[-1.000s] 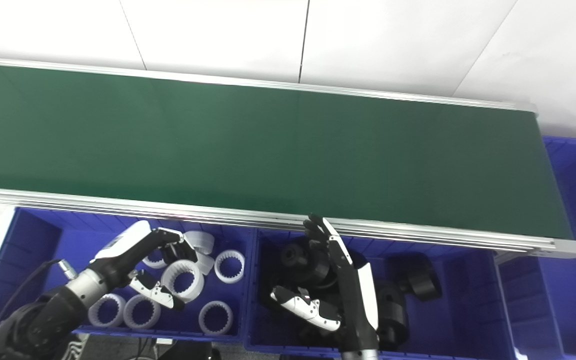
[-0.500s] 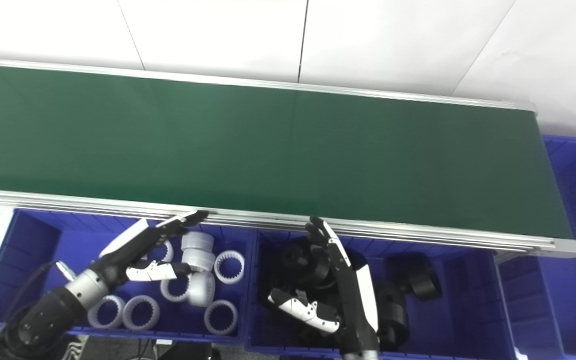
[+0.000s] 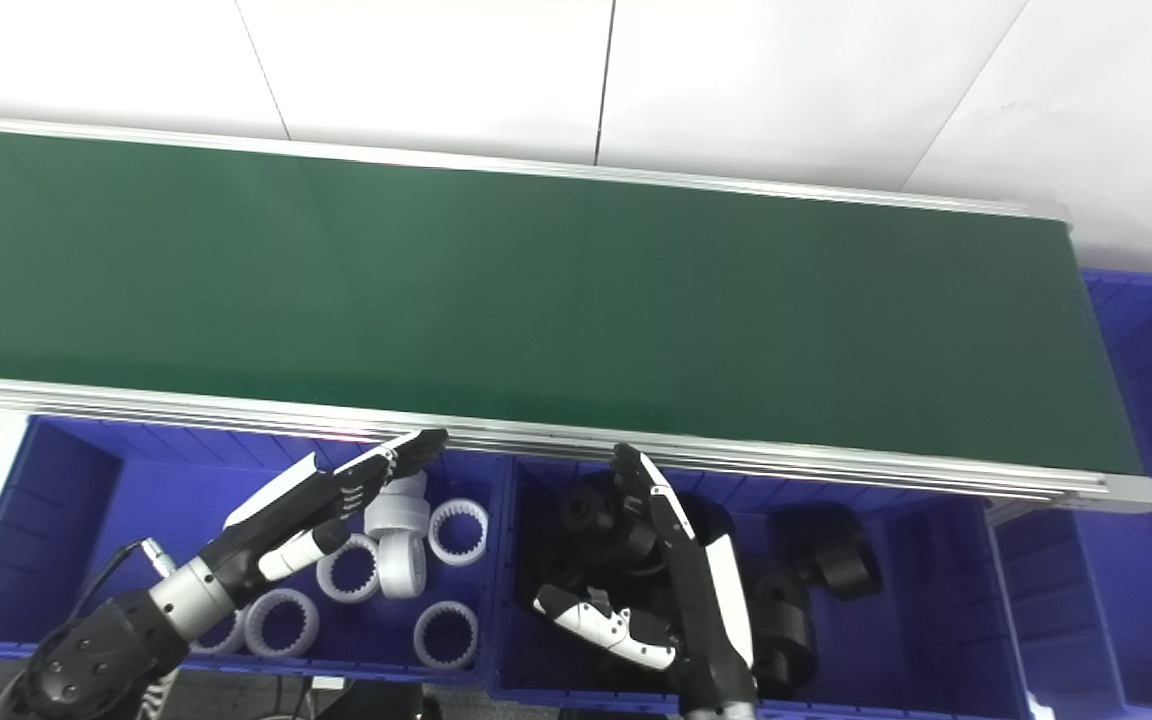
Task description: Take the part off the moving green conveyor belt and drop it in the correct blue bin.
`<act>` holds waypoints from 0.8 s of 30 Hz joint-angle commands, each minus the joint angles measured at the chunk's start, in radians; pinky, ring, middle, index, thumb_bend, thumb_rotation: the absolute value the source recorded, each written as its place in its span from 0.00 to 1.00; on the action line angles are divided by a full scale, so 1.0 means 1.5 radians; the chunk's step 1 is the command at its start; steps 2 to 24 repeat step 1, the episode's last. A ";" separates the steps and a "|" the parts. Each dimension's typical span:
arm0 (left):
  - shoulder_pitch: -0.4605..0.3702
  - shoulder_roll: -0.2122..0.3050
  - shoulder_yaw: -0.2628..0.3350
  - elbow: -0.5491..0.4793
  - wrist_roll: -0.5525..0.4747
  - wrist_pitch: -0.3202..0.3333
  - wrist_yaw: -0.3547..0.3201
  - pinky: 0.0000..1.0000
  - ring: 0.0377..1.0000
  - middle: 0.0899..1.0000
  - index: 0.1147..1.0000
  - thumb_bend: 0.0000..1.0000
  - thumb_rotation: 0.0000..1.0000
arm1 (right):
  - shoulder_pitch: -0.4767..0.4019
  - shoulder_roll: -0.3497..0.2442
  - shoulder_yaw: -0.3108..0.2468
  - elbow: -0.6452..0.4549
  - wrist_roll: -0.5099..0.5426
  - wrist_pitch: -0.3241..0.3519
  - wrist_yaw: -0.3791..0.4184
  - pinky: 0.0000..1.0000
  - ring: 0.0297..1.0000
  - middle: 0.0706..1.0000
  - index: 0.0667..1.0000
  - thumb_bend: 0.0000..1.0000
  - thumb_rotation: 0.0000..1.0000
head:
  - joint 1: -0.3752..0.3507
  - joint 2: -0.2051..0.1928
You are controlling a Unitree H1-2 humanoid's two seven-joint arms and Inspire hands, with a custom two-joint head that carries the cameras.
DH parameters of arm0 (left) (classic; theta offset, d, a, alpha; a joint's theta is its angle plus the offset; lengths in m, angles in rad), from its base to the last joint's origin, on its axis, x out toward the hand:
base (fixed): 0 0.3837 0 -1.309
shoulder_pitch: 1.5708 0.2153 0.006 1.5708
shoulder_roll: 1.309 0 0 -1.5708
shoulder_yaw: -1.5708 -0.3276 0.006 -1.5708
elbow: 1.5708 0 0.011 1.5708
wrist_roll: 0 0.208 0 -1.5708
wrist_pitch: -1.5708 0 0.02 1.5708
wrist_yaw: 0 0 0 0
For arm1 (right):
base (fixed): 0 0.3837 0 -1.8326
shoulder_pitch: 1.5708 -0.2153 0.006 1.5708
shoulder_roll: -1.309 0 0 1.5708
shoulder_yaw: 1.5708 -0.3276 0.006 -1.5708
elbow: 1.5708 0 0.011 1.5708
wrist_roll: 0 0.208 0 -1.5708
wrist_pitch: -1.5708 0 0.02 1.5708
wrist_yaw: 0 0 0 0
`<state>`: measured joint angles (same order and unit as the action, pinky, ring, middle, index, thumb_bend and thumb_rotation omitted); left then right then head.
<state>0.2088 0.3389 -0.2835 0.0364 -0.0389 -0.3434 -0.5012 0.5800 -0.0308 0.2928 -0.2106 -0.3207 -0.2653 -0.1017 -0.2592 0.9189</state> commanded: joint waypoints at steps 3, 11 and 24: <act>-0.007 0.001 0.011 -0.008 -0.017 -0.025 0.005 0.96 0.98 0.98 0.97 0.82 0.93 | 0.005 0.008 -0.001 -0.014 0.001 -0.007 0.001 0.84 0.87 0.87 0.90 0.80 0.41 | 0.000 -0.001; -0.007 0.001 0.011 -0.008 -0.017 -0.025 0.005 0.96 0.98 0.98 0.97 0.82 0.93 | 0.005 0.008 -0.001 -0.014 0.001 -0.007 0.001 0.84 0.87 0.87 0.90 0.80 0.41 | 0.000 -0.001; -0.007 0.001 0.011 -0.008 -0.017 -0.025 0.005 0.96 0.98 0.98 0.97 0.82 0.93 | 0.005 0.008 -0.001 -0.014 0.001 -0.007 0.001 0.84 0.87 0.87 0.90 0.80 0.41 | 0.000 -0.001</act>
